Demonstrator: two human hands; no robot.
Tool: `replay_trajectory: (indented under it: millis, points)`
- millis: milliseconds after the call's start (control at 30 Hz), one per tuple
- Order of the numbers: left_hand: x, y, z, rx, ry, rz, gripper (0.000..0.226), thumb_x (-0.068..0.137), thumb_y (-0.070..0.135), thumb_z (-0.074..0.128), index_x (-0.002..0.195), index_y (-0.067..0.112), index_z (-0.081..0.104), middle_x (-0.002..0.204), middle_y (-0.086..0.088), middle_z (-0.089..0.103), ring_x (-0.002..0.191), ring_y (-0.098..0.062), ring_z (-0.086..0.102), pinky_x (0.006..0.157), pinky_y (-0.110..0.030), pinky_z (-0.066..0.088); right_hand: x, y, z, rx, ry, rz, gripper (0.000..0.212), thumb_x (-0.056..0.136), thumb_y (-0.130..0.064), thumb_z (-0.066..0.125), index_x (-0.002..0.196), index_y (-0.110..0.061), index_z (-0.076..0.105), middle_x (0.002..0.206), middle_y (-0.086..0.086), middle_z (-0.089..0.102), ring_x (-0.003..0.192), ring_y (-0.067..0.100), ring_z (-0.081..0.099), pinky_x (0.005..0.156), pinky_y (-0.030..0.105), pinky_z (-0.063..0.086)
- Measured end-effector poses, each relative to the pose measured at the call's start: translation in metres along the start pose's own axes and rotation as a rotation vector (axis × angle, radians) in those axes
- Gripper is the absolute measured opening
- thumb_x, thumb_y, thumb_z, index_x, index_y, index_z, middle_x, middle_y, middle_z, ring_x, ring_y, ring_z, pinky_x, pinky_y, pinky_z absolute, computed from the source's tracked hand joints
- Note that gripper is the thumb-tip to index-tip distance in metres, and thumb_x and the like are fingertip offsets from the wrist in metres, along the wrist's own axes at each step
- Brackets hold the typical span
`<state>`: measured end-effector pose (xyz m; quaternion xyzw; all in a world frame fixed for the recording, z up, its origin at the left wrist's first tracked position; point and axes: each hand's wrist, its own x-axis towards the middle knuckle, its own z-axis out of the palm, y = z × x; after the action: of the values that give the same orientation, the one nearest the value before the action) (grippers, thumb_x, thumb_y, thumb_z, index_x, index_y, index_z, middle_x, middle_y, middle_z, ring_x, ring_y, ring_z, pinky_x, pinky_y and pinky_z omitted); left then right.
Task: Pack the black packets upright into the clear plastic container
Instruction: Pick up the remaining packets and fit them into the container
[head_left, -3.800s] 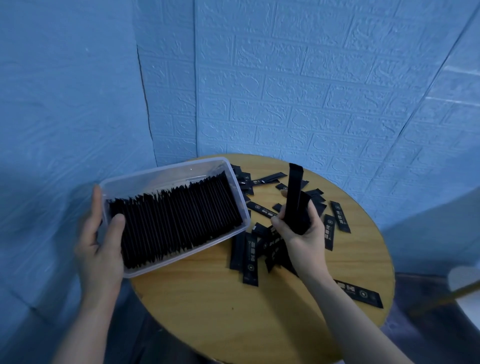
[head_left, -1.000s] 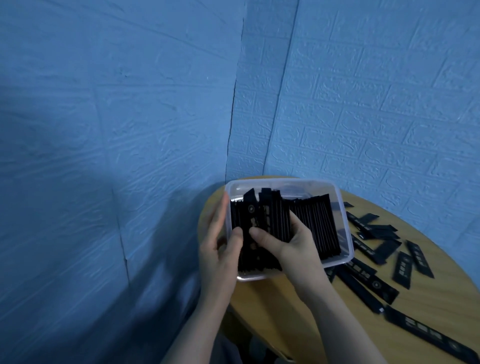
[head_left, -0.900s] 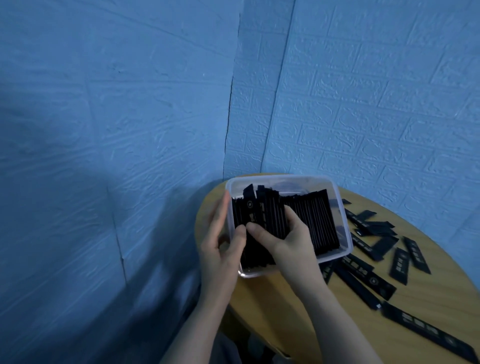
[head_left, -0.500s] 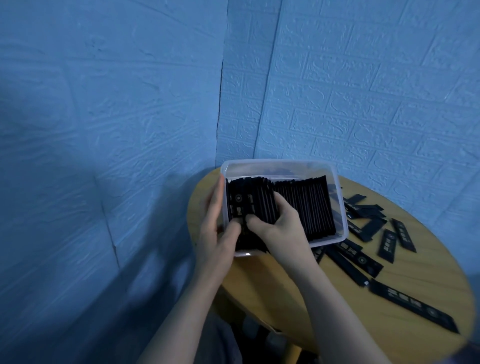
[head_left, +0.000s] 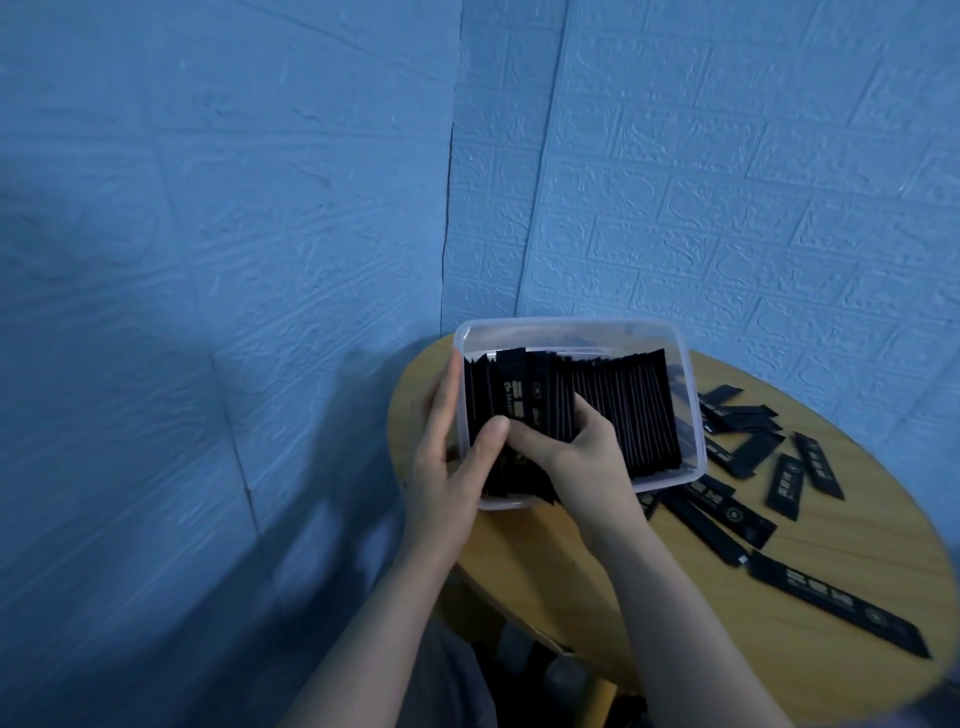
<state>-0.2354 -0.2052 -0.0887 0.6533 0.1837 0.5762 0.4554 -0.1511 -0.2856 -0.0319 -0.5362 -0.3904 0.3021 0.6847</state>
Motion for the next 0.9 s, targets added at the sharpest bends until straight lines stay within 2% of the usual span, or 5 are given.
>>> replay_trajectory:
  millis: [100, 333, 633, 800, 900]
  points:
    - [-0.0006, 0.0011, -0.0003, -0.013, -0.009, -0.008, 0.06, 0.089, 0.028, 0.06, 0.14, 0.043, 0.034, 0.14, 0.031, 0.035, 0.132, 0.019, 0.029, 0.104, -0.003, 0.027, 0.0004, 0.0009, 0.0016, -0.003, 0.038, 0.006, 0.017, 0.084, 0.002, 0.068, 0.096, -0.01, 0.067, 0.085, 0.003, 0.075, 0.083, 0.019, 0.073, 0.075, 0.028, 0.059]
    - [-0.0007, -0.0033, 0.0006, -0.023, 0.022, -0.002, 0.061, 0.093, 0.011, 0.062, 0.141, 0.037, 0.036, 0.14, 0.027, 0.038, 0.132, 0.017, 0.033, 0.104, -0.006, 0.03, 0.0004, -0.0001, 0.0014, -0.03, 0.027, 0.021, 0.012, 0.089, 0.003, 0.058, 0.09, -0.008, 0.062, 0.073, 0.003, 0.066, 0.069, 0.014, 0.065, 0.063, 0.024, 0.056]
    - [-0.0015, -0.0023, 0.0002, -0.064, 0.03, -0.019, 0.063, 0.085, 0.026, 0.066, 0.14, 0.042, 0.038, 0.147, 0.018, 0.035, 0.136, 0.01, 0.032, 0.101, -0.007, 0.035, 0.0022, 0.0077, 0.0056, -0.118, 0.13, -0.047, 0.015, 0.088, 0.0, 0.063, 0.098, -0.01, 0.065, 0.09, 0.006, 0.074, 0.087, 0.02, 0.071, 0.079, 0.035, 0.059]
    - [-0.0015, -0.0037, -0.0009, -0.032, 0.021, -0.007, 0.061, 0.087, 0.029, 0.064, 0.139, 0.044, 0.037, 0.147, 0.021, 0.034, 0.138, 0.009, 0.029, 0.106, -0.008, 0.03, -0.0019, 0.0087, 0.0055, -0.108, 0.13, -0.074, 0.014, 0.087, -0.007, 0.069, 0.099, -0.014, 0.068, 0.091, 0.001, 0.075, 0.089, 0.014, 0.071, 0.081, 0.029, 0.058]
    - [-0.0007, -0.0044, -0.0015, -0.017, 0.025, 0.005, 0.06, 0.087, 0.029, 0.062, 0.139, 0.043, 0.037, 0.145, 0.025, 0.035, 0.138, 0.009, 0.03, 0.109, -0.011, 0.029, -0.0016, 0.0082, 0.0083, -0.106, 0.129, -0.076, 0.007, 0.089, -0.009, 0.066, 0.091, -0.015, 0.068, 0.082, -0.002, 0.074, 0.083, 0.012, 0.07, 0.075, 0.026, 0.057]
